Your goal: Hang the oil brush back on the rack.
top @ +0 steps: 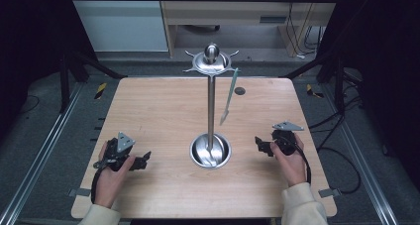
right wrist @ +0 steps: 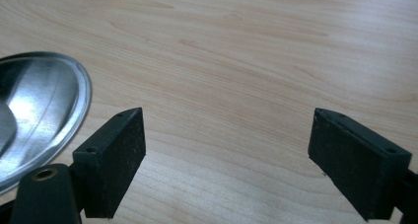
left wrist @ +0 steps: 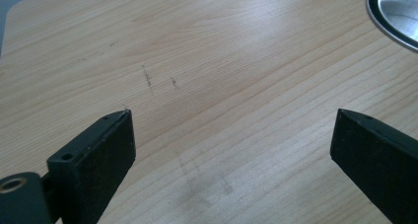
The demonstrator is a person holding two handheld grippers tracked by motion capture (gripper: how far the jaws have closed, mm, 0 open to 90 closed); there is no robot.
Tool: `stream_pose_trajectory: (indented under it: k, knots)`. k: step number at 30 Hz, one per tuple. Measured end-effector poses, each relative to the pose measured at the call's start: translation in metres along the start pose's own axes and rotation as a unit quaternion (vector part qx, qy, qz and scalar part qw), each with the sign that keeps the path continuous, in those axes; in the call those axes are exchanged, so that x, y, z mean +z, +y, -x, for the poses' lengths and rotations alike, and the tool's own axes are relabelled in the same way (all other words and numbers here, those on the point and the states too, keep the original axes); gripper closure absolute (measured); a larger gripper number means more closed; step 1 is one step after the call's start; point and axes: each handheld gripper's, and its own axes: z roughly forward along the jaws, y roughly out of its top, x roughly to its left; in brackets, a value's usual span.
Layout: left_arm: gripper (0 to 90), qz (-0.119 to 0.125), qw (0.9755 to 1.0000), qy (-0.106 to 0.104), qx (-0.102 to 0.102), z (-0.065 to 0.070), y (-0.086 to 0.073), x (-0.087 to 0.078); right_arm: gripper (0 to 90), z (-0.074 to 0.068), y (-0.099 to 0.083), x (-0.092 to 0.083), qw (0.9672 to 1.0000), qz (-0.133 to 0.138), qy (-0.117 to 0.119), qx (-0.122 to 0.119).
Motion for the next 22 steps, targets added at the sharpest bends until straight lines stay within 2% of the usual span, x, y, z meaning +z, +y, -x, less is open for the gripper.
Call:
stream_pose_trajectory:
  k: [4, 10, 14, 17, 22]
  knots:
    - [3.0, -0.003, 1.0, 0.0, -0.005, -0.006, -0.003, 0.005, 14.3, 0.0, -0.004, 0.005, 1.0, -0.004, -0.002, -0.008]
    - [3.1, -0.003, 0.9998, 0.001, -0.021, -0.013, -0.009, 0.008, 14.2, 0.001, -0.01, 0.012, 0.9996, 0.016, -0.004, -0.022]
    - [3.1, -0.006, 0.9994, -0.001, -0.034, -0.016, -0.011, 0.009, 14.2, 0.001, -0.012, 0.013, 0.9996, 0.02, -0.002, -0.018]
    - [3.0, -0.016, 0.9992, -0.003, -0.035, -0.015, -0.011, 0.01, 13.8, 0.0, -0.014, 0.014, 0.9998, 0.009, -0.003, -0.015]
    - [3.0, -0.015, 0.9993, -0.004, -0.033, -0.014, -0.01, 0.009, 13.4, 0.0, -0.012, 0.011, 0.9999, 0.012, -0.005, -0.01]
